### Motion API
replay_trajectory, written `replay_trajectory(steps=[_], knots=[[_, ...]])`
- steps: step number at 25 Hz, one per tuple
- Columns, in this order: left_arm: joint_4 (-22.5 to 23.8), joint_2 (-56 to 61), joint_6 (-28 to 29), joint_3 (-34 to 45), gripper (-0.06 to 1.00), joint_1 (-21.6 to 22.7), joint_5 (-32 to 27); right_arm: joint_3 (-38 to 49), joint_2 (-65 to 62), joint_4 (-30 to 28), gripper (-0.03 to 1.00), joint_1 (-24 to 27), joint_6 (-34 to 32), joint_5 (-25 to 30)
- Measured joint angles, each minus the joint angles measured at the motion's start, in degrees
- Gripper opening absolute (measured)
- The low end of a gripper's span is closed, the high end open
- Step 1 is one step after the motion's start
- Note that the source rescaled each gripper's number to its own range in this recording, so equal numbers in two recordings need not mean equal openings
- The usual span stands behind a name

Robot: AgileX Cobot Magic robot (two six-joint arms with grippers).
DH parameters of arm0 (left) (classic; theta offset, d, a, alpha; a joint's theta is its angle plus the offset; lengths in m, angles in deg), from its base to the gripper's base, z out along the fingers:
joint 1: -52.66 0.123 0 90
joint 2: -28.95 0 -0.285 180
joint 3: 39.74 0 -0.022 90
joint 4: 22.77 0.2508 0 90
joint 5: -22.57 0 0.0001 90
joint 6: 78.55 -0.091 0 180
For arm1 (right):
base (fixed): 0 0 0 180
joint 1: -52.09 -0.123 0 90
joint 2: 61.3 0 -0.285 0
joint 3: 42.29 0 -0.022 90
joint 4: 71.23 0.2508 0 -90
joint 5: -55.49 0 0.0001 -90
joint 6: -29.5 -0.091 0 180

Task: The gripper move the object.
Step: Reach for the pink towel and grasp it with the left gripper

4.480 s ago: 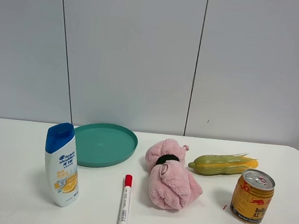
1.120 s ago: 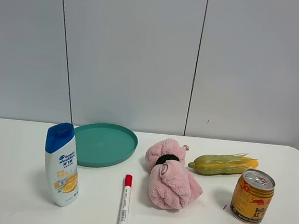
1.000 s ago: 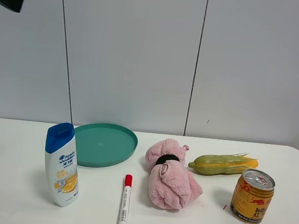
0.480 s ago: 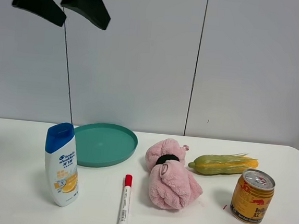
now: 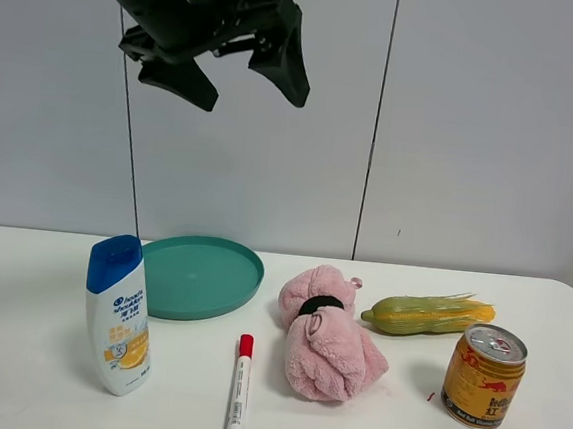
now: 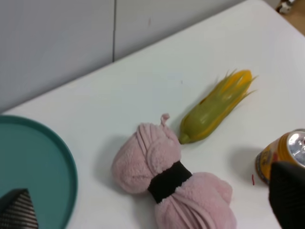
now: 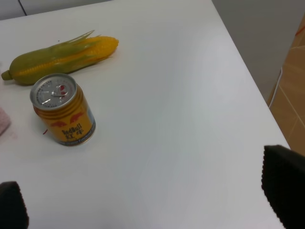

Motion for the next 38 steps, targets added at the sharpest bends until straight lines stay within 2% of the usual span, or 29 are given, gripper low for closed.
replay_trajectory(steps=[9, 16, 24, 32, 36, 38], knots=[[1.22, -3.28, 7.49, -0.01, 1.00, -2.41, 0.14, 0.00, 0.00, 0.00, 1.00, 0.00, 0.00, 0.00], [5.84, -7.21, 14.25, -0.46, 1.00, -3.99, 0.81, 0.00, 0.00, 0.00, 1.00, 0.00, 0.00, 0.00], [8.23, -15.27, 14.92, -6.57, 1.00, -7.29, 0.92, 0.00, 0.00, 0.00, 1.00, 0.00, 0.00, 0.00], [12.13, -23.25, 16.18, -11.03, 1.00, -8.18, -0.44, 0.00, 0.00, 0.00, 1.00, 0.00, 0.00, 0.00], [13.85, -25.92, 20.04, -11.95, 1.00, -8.18, 0.21, 0.00, 0.00, 0.00, 1.00, 0.00, 0.00, 0.00], [14.26, -27.45, 24.86, -12.02, 1.00, -8.18, 1.94, 0.00, 0.00, 0.00, 1.00, 0.00, 0.00, 0.00]])
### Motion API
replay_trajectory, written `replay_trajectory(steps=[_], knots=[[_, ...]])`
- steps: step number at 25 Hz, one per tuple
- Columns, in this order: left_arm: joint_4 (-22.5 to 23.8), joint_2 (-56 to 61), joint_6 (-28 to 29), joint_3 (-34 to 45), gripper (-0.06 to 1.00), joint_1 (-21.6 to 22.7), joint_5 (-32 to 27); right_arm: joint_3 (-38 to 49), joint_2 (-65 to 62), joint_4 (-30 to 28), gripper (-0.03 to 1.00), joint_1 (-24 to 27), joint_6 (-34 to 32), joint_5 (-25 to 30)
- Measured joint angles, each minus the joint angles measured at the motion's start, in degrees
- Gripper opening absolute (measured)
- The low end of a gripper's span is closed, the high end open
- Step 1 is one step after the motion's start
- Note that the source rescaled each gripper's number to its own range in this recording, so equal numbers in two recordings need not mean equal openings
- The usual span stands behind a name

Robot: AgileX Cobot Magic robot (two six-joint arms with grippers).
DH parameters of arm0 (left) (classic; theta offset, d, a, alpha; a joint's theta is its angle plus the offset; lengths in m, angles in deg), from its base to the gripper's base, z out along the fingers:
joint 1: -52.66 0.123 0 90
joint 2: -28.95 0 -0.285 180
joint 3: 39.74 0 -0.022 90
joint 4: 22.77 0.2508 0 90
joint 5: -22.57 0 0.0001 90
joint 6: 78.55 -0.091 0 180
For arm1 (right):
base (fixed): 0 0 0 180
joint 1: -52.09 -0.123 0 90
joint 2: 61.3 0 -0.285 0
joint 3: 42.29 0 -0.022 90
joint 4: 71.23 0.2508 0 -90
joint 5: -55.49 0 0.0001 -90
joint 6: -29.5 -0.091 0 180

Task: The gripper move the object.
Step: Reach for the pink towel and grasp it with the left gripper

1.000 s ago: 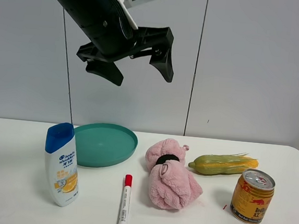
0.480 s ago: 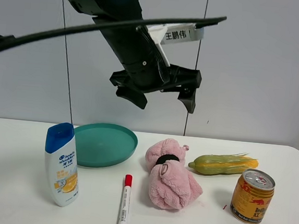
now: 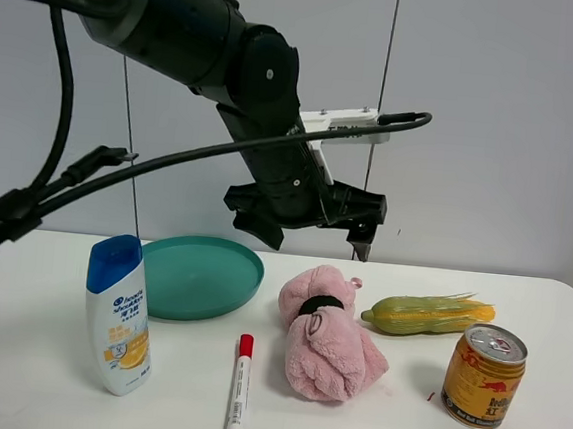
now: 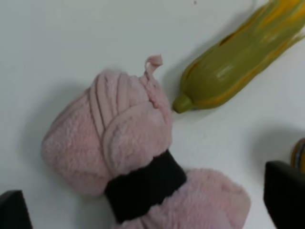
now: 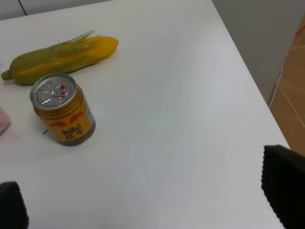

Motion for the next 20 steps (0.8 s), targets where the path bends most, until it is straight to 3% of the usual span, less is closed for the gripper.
replay_trajectory(steps=[8, 20], knots=[[2.38, -2.88, 8.60, 0.00, 1.00, -0.33, 1.00, 0.00, 0.00, 0.00, 1.00, 0.00, 0.00, 0.00], [5.18, -6.12, 9.14, -0.11, 1.00, -0.77, 1.24, 0.00, 0.00, 0.00, 1.00, 0.00, 0.00, 0.00]])
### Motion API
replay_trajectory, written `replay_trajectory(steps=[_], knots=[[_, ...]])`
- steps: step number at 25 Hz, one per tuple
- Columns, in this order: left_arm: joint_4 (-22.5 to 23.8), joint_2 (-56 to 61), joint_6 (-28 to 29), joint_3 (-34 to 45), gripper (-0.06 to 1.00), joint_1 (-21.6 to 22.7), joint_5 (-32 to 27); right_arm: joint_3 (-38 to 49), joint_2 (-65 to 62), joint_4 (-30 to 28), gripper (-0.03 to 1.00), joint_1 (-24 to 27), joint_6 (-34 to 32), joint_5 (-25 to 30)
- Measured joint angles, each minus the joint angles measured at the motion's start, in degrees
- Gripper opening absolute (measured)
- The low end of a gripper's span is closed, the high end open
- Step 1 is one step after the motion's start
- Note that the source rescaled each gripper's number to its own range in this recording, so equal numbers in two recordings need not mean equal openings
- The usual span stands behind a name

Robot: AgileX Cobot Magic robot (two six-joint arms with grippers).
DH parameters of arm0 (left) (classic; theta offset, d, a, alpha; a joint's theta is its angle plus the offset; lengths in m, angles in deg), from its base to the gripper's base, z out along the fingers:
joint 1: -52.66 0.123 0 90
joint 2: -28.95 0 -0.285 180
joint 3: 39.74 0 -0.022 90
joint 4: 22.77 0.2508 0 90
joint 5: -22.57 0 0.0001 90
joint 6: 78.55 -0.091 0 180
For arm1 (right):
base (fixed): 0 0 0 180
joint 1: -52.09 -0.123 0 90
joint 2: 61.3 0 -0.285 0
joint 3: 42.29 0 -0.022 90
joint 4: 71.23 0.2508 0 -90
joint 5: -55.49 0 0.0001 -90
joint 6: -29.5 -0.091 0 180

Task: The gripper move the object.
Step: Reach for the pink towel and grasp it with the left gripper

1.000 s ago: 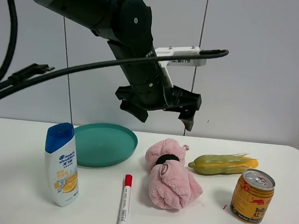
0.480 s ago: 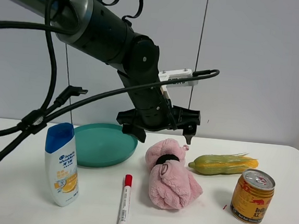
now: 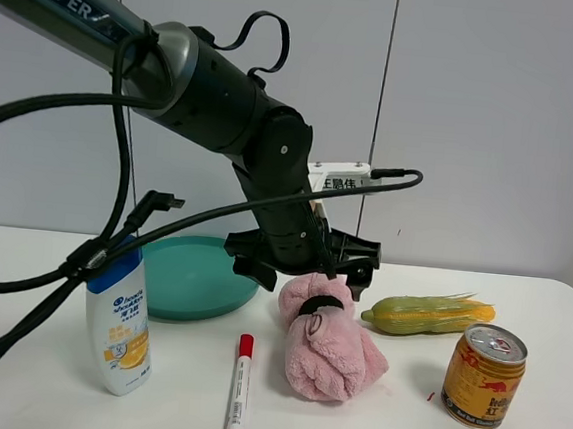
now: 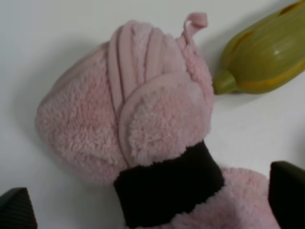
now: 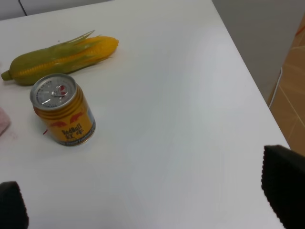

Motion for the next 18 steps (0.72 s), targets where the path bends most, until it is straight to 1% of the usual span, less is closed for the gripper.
replay_trajectory(steps=[10, 18], knots=[[-0.04, -3.20, 0.18, 0.00, 1.00, -0.11, 1.29, 0.00, 0.00, 0.00, 1.00, 0.00, 0.00, 0.00], [-0.30, -3.86, 0.18, 0.00, 1.00, -0.11, 5.39, 0.00, 0.00, 0.00, 1.00, 0.00, 0.00, 0.00]])
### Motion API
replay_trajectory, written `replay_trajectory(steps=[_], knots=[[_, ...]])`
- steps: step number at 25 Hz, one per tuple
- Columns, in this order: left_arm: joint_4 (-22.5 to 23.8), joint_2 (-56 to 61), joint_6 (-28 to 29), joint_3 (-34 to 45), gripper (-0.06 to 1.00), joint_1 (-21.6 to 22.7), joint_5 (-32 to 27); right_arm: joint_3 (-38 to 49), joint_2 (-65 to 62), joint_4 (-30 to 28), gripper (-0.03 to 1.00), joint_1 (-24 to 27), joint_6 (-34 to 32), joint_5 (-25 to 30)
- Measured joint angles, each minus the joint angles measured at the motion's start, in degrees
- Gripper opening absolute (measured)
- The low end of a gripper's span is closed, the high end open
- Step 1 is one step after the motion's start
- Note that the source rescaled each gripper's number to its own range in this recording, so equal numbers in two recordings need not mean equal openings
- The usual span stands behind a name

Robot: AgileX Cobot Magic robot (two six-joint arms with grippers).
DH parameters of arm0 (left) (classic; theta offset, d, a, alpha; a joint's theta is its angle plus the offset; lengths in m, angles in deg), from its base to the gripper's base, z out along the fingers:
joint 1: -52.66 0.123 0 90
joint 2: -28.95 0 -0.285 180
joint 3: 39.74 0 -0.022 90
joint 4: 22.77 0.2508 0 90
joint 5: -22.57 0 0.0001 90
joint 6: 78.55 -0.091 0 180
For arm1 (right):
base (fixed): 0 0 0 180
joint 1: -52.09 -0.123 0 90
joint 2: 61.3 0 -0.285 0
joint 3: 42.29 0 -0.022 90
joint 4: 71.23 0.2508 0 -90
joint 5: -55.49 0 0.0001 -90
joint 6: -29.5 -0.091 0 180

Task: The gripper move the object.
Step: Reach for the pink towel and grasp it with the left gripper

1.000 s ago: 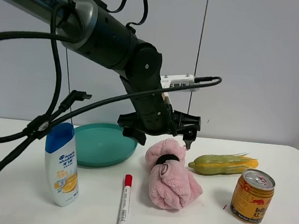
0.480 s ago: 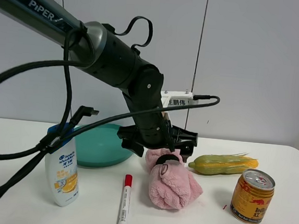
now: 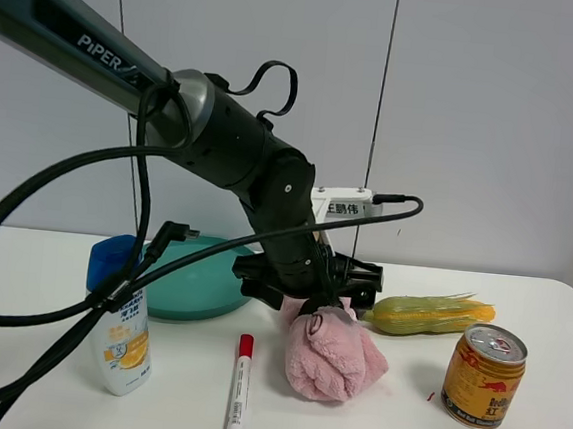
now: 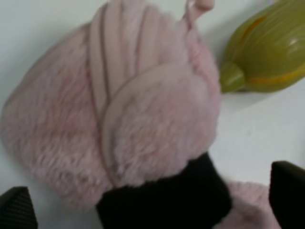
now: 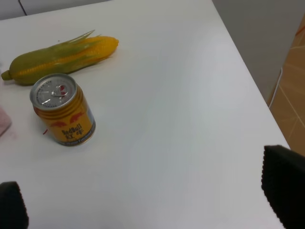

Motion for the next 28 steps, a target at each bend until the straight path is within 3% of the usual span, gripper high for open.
replay_trajectory(steps=[19, 21, 25, 28], knots=[[-1.06, -4.02, -0.19, -0.10, 0.97, 0.00, 4.24, 0.00, 0.00, 0.00, 1.00, 0.00, 0.00, 0.00], [-1.06, -4.02, -0.19, -0.10, 0.78, 0.00, 4.53, 0.00, 0.00, 0.00, 1.00, 0.00, 0.00, 0.00], [-1.24, -4.02, -0.19, -0.10, 0.04, -0.07, 4.63, 0.00, 0.00, 0.00, 1.00, 0.00, 0.00, 0.00], [-1.24, -4.02, -1.75, -0.10, 0.00, -0.07, 4.58, 0.00, 0.00, 0.00, 1.00, 0.00, 0.00, 0.00]])
